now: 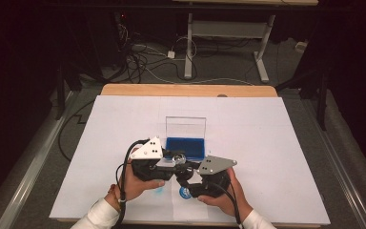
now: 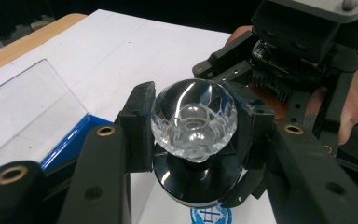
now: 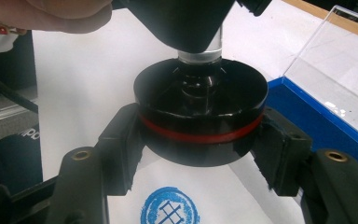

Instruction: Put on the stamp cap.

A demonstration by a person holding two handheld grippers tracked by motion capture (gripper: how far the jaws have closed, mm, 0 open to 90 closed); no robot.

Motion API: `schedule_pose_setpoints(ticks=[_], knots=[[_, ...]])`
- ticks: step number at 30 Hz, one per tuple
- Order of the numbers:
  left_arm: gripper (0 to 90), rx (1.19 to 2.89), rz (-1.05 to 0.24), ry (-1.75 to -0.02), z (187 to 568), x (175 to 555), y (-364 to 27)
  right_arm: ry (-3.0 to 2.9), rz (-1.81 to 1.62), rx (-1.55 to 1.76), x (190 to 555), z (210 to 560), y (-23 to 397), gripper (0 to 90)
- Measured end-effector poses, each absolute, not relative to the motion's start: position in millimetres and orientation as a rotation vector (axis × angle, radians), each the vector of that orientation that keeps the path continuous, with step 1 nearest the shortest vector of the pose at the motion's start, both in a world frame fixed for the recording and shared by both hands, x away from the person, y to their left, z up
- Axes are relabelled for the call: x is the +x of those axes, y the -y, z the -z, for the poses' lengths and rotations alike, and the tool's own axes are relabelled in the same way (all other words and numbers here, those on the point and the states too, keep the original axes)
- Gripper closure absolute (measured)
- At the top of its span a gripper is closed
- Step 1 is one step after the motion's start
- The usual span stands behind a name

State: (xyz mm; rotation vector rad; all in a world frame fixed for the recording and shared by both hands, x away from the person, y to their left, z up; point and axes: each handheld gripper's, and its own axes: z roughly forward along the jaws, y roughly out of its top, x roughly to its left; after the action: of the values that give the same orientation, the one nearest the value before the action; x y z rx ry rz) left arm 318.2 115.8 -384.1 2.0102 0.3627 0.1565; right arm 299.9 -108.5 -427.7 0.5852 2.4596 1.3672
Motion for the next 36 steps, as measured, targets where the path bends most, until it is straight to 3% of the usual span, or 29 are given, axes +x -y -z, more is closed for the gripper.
schedule_pose_setpoints(ticks=[11,36], knots=[[54.2,1.972,-0.054,-0.392,389.0,324.8,-121.3,-2.441,-1.347,0.538,296.2,426.8,108.4,38.9],[54.2,1.987,-0.085,-0.402,394.6,320.4,-116.4,-2.443,-1.276,0.528,294.3,427.7,109.1,38.8]])
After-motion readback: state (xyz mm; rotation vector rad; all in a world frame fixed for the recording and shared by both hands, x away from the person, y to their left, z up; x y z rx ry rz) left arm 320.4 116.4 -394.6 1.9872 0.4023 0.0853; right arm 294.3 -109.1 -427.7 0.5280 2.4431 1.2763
